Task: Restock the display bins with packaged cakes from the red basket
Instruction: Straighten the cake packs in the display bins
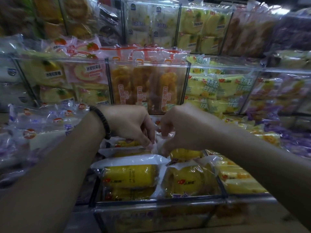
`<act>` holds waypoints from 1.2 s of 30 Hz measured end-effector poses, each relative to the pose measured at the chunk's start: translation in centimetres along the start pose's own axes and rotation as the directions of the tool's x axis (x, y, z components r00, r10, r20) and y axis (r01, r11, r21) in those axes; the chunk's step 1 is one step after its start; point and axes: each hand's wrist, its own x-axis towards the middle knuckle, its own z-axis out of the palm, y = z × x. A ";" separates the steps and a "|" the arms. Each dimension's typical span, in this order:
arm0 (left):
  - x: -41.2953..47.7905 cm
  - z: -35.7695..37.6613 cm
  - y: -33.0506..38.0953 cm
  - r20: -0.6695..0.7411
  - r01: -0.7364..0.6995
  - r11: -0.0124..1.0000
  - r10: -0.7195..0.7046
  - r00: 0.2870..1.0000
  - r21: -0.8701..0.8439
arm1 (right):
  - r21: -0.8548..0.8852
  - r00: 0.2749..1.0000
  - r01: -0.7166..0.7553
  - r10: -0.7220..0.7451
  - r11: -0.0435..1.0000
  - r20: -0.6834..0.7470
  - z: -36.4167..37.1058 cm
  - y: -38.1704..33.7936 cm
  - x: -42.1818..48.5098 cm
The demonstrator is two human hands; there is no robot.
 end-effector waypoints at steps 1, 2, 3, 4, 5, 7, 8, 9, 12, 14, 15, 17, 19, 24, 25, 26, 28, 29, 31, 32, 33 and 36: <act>0.0 0.0 -0.1 0.005 0.000 1.000 0.000 1.000 -0.012 | 0.029 1.000 -0.008 0.009 1.000 -0.009 -0.1 0.3 0.0; 0.0 0.0 -0.1 0.005 0.001 1.000 -0.001 1.000 -0.022 | 0.049 0.999 -0.022 0.023 0.999 -0.024 0.2 0.4 0.0; 0.0 0.0 -0.2 0.006 0.002 1.000 -0.002 1.000 -0.029 | 0.063 0.998 -0.046 0.048 0.997 -0.034 0.8 0.4 0.0; 0.0 0.0 -0.2 0.012 0.007 0.999 -0.006 1.000 -0.037 | 0.070 0.997 -0.071 0.074 0.995 -0.038 1.4 0.3 0.1; 0.1 0.1 -0.2 0.025 0.017 0.999 -0.015 1.000 -0.049 | 0.072 0.995 -0.093 0.096 0.993 -0.033 2.0 0.1 0.2; 0.2 0.2 -0.2 0.052 0.057 0.996 -0.053 0.997 -0.070 | 0.065 0.991 -0.129 0.131 0.990 -0.024 2.7 -0.3 0.6; 0.3 0.3 -0.1 0.060 0.084 0.994 -0.080 0.995 -0.070 | 0.051 0.989 -0.146 0.147 0.988 -0.024 2.8 -0.6 0.8; 0.3 0.4 0.2 0.064 0.113 0.991 -0.109 0.992 -0.066 | 0.033 0.987 -0.160 0.161 0.987 -0.029 2.7 -0.8 0.9; 0.0 0.4 1.2 0.067 0.178 0.983 -0.174 0.982 -0.051 | 0.009 0.984 -0.176 0.176 0.984 -0.009 2.5 -1.1 0.9; -0.5 0.1 2.1 0.078 0.209 0.977 -0.206 0.976 -0.040 | 0.054 0.985 -0.153 0.148 0.987 0.085 1.7 -0.6 0.7; -0.9 -0.1 2.7 0.077 0.212 0.977 -0.209 0.975 -0.033 | 0.057 0.984 -0.126 0.117 0.990 0.136 0.9 -0.2 0.5; -2.1 -0.4 3.8 0.020 0.188 0.982 -0.188 0.982 -0.012 | 0.063 0.987 -0.058 0.048 0.996 0.153 -0.7 0.6 -0.3; -4.0 -0.3 4.7 -0.161 0.139 0.990 -0.135 0.978 0.010 | 0.142 0.997 0.010 -0.020 0.990 0.070 -1.9 1.4 -1.7; -9.6 3.5 5.2 -0.554 -0.059 0.993 0.107 0.825 0.103 | 0.329 0.988 0.151 -0.154 0.932 -0.015 -3.0 1.8 -6.7; -10.4 4.7 5.1 -0.565 -0.075 0.992 0.120 0.816 0.102 | 0.321 0.982 0.178 -0.190 0.930 0.004 -2.9 1.7 -7.6; -11.0 6.0 5.0 -0.558 -0.078 0.991 0.124 0.820 0.106 | 0.292 0.976 0.197 -0.215 0.936 0.033 -2.6 1.5 -8.4; -11.4 8.3 4.6 -0.535 -0.049 0.988 0.123 0.836 0.149 | 0.220 0.969 0.215 -0.236 0.952 0.074 -1.8 1.1 -9.3; -11.5 9.3 4.5 -0.536 -0.021 0.984 0.113 0.836 0.175 | 0.205 0.968 0.220 -0.239 0.954 0.072 -1.2 0.8 -9.5; -11.1 11.0 4.2 -0.571 0.050 0.972 0.093 0.816 0.230 | 0.215 0.974 0.204 -0.221 0.955 0.057 0.0 0.4 -9.9; -10.9 11.5 4.1 -0.593 0.074 0.963 0.098 0.799 0.260 | 0.228 0.978 0.188 -0.202 0.955 0.042 0.5 0.2 -9.9; -10.6 11.9 3.9 -0.609 0.092 0.956 0.103 0.786 0.280 | 0.243 0.984 0.165 -0.177 0.956 0.029 0.9 0.1 -10.0; -9.9 11.5 3.1 -0.631 0.095 0.955 0.109 0.768 0.280 | 0.273 0.997 0.072 -0.078 0.959 0.011 1.0 0.1 -9.7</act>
